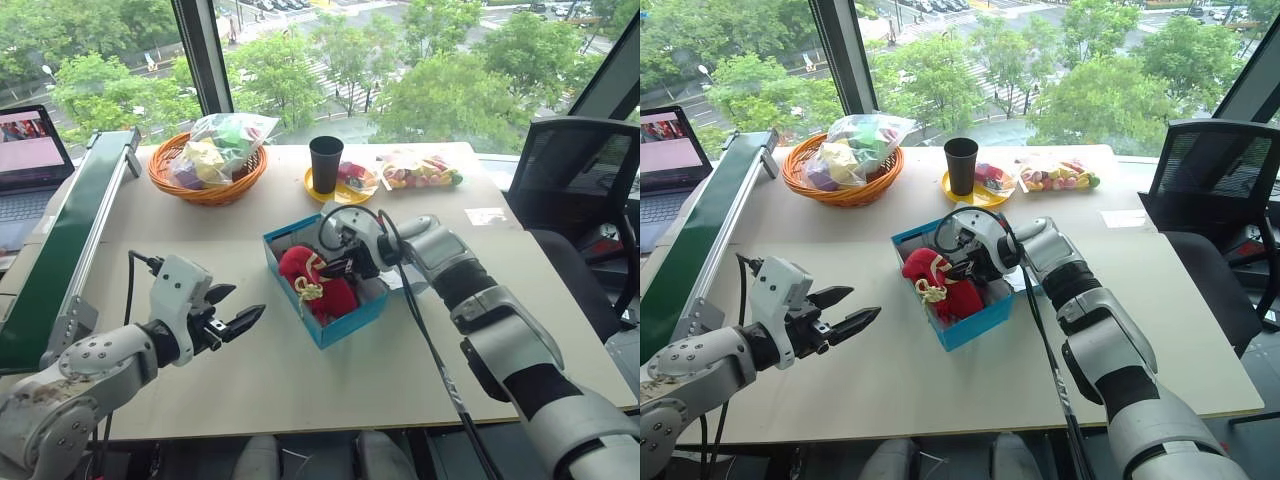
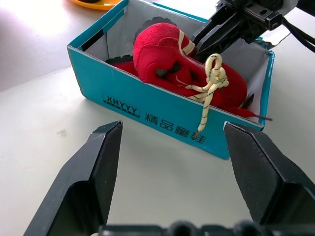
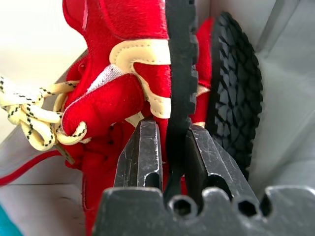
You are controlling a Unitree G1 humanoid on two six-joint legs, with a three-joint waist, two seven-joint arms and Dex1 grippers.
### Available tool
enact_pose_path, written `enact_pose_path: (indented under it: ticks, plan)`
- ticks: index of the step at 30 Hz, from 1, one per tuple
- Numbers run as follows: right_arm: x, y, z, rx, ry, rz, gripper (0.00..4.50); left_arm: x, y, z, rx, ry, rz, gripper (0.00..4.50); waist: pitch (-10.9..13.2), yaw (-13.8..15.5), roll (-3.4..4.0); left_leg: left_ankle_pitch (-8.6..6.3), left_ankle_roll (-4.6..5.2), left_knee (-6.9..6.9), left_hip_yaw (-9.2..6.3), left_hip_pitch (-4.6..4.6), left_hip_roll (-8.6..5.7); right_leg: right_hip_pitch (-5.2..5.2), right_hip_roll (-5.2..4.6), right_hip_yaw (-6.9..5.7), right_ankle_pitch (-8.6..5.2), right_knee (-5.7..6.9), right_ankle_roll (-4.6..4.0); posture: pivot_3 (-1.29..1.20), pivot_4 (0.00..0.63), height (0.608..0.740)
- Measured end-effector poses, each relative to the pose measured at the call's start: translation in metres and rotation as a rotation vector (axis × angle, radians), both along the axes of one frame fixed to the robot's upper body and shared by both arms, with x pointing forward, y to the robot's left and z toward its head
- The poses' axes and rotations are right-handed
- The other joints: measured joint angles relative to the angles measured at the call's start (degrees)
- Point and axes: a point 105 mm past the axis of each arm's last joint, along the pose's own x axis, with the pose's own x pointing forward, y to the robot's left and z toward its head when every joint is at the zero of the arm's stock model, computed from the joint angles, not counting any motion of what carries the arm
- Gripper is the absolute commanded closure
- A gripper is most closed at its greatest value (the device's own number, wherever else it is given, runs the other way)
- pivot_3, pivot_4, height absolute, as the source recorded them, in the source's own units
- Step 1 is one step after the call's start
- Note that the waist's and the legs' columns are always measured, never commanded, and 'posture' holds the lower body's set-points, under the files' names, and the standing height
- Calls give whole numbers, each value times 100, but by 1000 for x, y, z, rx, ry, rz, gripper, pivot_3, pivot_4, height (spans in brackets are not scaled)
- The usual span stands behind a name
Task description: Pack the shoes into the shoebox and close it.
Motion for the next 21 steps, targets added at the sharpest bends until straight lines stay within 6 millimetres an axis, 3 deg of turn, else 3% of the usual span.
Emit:
enact_pose_path:
  ticks: [2,7,10,21]
  plan:
    - [9,-1,3,-80,-137,5,4179,1,-1,-2,2,2,4,990,0,12,2,-1,-1,0,0,40,0,41,0,0,-22,-6,30,0,150,738]
    - [26,-12,16,-243,-416,26,4179,3,-6,1,3,-12,-4,990,1,61,2,4,-6,0,-1,32,-3,38,-3,0,-28,-8,38,0,150,738]
    - [18,-16,17,-266,-383,95,4179,4,-8,1,5,-17,-13,990,1,64,3,4,-6,-1,-3,19,-3,28,-3,0,-9,-9,5,0,150,738]
    - [-8,-35,15,-366,-221,310,4179,7,-7,-1,7,-10,-9,990,0,244,3,-14,-22,-29,-7,5,-11,41,-14,-5,-15,-77,12,0,150,738]
